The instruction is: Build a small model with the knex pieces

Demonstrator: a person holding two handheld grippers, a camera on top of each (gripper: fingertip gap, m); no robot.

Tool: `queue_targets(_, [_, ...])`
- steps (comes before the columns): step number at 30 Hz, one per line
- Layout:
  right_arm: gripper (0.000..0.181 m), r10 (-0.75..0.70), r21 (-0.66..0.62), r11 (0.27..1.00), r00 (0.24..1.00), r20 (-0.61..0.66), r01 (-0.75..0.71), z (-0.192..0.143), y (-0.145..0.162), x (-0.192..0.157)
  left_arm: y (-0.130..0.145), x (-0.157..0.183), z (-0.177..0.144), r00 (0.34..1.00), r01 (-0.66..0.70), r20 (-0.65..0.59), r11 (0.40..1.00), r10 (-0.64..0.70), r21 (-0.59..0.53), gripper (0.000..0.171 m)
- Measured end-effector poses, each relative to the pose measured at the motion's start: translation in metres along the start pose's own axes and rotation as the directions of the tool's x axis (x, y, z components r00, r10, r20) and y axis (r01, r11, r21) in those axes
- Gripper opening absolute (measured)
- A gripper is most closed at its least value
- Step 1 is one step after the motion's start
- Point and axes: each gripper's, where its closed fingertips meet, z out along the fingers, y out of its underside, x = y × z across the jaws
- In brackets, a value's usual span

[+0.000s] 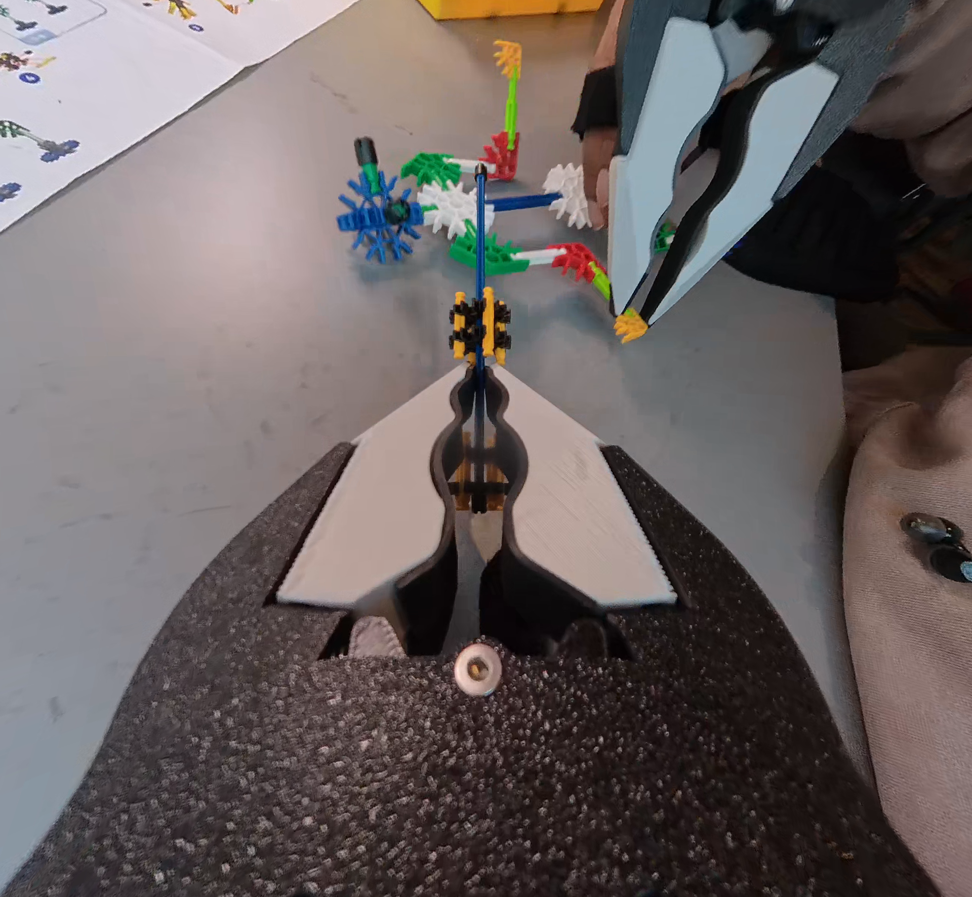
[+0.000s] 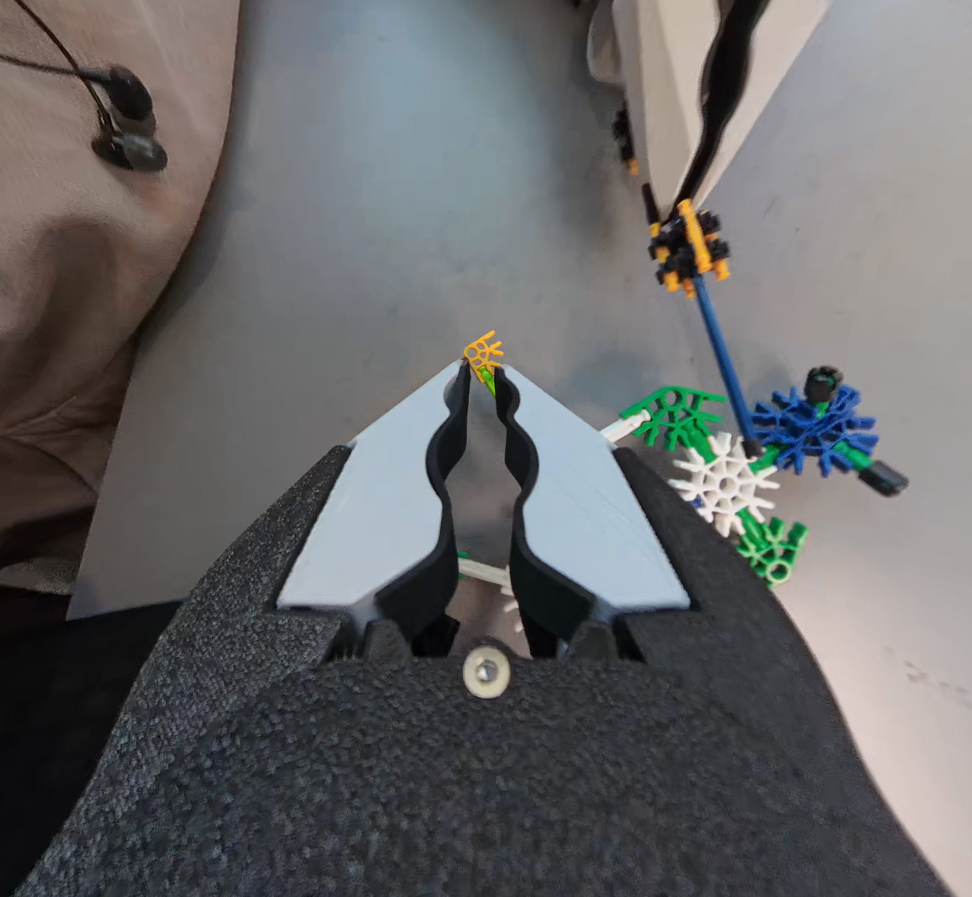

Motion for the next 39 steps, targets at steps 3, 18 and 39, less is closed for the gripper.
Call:
queue_targets(3, [0.007,0.110,0.156,0.983,0.993,-0.047,-0.101,-0.013,-0.018,0.006,0.008,-0.004,0.006,0.999,0.001,0.054,0.998,0.002,-0.055,0.003])
queue_targets(18, [0.004,0.504,0.367,0.787,0.860,0.081,-0.496,-0.017,-0.049,0.033,0.005,-0.005,-0.019,0.975,-0.200,0.081,0.975,0.208,-0.094,0.016])
queue_targets(39, [0.003,0.412,0.168,0.907,0.894,-0.177,-0.385,0.026,-0.038,0.057,0.041,0.016,-0.006,0.986,-0.168,-0.035,0.954,0.164,-0.248,0.030])
